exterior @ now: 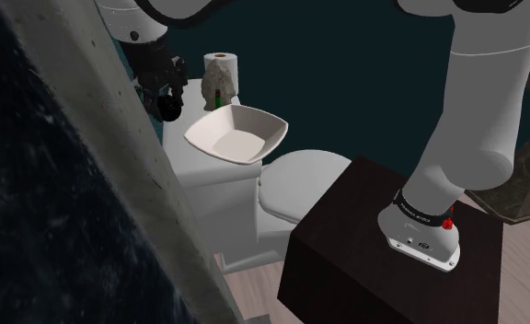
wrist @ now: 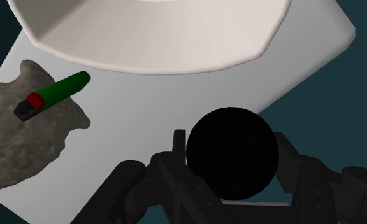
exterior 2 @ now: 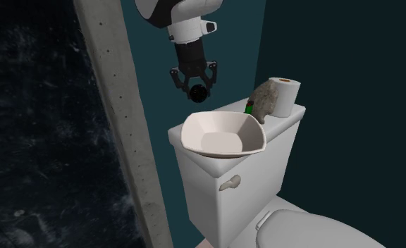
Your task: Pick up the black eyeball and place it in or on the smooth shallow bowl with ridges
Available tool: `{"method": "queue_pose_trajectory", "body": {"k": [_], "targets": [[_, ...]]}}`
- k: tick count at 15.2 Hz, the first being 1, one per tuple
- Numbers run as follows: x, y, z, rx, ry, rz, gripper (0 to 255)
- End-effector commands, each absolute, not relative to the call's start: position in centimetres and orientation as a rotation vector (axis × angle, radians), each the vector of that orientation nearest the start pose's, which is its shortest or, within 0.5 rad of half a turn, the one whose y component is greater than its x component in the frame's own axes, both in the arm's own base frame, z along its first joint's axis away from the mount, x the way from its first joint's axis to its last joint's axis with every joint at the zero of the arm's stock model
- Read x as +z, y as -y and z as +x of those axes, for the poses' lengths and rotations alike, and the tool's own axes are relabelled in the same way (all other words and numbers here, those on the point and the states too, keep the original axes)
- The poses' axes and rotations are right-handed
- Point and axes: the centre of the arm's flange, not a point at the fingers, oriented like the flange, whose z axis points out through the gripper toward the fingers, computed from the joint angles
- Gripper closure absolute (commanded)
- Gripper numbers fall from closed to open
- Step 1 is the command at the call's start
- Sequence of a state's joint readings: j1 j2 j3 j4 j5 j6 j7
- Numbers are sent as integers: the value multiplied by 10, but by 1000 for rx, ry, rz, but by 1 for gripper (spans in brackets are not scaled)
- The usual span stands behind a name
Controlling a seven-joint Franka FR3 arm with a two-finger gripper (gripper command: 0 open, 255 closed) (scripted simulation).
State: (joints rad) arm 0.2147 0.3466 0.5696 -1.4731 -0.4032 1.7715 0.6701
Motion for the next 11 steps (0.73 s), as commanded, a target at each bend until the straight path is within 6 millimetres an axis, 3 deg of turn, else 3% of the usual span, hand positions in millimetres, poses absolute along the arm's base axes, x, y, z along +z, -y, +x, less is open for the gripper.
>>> {"method": "queue_pose_trajectory", "body": {"k": [1, 10, 11], "targets": [[519, -401, 522, -240, 272, -3274, 255], [562, -401, 522, -240, 272, -3274, 255], [562, -393, 511, -240, 272, -3274, 255]]}}
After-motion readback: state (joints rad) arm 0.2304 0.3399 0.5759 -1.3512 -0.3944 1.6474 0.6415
